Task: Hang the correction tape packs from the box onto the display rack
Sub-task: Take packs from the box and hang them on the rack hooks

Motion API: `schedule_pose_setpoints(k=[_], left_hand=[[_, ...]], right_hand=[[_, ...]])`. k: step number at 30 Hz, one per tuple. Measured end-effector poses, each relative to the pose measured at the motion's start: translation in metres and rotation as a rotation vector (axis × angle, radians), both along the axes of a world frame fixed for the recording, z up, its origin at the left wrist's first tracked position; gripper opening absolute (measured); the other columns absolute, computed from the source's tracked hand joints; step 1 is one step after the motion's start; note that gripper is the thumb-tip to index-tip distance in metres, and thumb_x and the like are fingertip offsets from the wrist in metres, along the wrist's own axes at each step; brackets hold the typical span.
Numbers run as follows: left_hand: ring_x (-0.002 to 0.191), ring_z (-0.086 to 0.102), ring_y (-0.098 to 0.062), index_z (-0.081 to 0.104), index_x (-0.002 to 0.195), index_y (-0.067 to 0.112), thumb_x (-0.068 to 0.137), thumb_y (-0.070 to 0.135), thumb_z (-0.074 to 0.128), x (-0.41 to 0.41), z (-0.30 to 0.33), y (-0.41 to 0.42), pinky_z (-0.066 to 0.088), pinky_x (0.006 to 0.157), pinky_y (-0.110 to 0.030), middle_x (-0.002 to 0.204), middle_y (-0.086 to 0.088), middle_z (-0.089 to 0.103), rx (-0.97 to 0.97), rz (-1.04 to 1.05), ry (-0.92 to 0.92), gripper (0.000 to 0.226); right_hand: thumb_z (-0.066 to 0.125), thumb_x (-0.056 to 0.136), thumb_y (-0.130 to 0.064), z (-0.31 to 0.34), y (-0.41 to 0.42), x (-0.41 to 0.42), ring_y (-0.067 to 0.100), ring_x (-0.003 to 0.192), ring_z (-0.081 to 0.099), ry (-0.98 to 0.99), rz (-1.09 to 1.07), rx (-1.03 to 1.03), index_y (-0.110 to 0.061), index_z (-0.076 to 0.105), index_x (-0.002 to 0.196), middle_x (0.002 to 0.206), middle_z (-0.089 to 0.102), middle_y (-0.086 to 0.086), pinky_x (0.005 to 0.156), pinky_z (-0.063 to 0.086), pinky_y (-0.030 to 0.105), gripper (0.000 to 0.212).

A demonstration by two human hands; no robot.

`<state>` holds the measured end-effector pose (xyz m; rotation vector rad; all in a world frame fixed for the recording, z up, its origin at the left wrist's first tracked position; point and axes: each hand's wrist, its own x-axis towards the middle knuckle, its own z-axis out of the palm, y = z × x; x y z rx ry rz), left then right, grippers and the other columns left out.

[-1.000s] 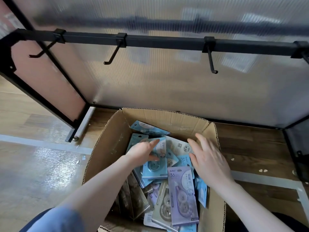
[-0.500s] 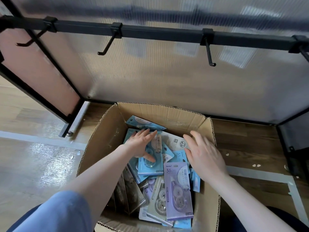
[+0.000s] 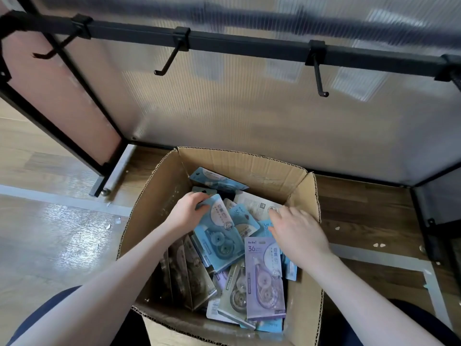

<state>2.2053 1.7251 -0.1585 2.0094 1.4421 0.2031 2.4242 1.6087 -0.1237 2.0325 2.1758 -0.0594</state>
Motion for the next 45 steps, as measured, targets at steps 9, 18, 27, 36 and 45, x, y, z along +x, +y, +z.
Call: schedule_pose_setpoints(k=[9,18,27,36,45], left_hand=[[0.089,0.045,-0.014,0.063,0.112,0.007,0.093,0.010,0.050,-0.006,0.016,-0.007,0.034,0.071,-0.024,0.093,0.001,0.051,0.045,-0.029,-0.044,0.023],[0.084,0.061,-0.025,0.065,0.096,0.007,0.088,0.017,0.060,-0.016,0.016,-0.007,0.049,0.067,-0.034,0.093,-0.007,0.066,-0.056,0.069,-0.006,0.013],[0.083,0.060,-0.021,0.058,0.091,0.015,0.090,0.022,0.059,-0.020,0.020,-0.006,0.048,0.067,-0.032,0.088,-0.001,0.060,-0.150,0.021,0.006,0.007],[0.076,0.056,-0.018,0.066,0.092,0.016,0.086,0.025,0.064,-0.022,0.100,-0.027,0.042,0.063,-0.029,0.081,0.004,0.064,-0.012,0.099,-0.061,0.011],[0.070,0.054,-0.013,0.069,0.086,0.019,0.084,0.024,0.066,-0.015,0.279,-0.053,0.040,0.062,-0.027,0.071,0.012,0.060,-0.027,0.123,-0.099,0.006]], right_hand=[[0.047,0.095,-0.038,-0.027,0.009,-0.012,0.025,0.122,0.044,0.092,0.053,-0.460,-0.012,0.038,0.135,0.131,0.047,0.009,0.100,0.036,0.038,0.049],[0.049,0.092,-0.047,-0.035,0.009,-0.013,0.023,0.119,0.048,0.042,0.089,-0.530,-0.015,0.042,0.129,0.129,0.052,0.006,0.097,0.035,0.040,0.049],[0.060,0.087,-0.035,-0.014,0.008,-0.021,0.019,0.084,0.052,0.357,0.002,-0.521,-0.023,0.049,0.084,0.085,0.055,-0.004,0.056,0.032,0.025,0.016],[0.058,0.089,-0.034,0.076,-0.007,-0.024,0.016,0.080,0.059,0.499,-0.164,-0.344,-0.019,0.068,0.089,0.087,0.066,-0.002,0.067,0.044,0.030,0.019],[0.051,0.094,-0.032,0.258,-0.028,-0.018,0.014,0.077,0.051,0.524,-0.293,-0.076,-0.021,0.071,0.091,0.088,0.067,-0.005,0.057,0.032,0.022,0.023]])
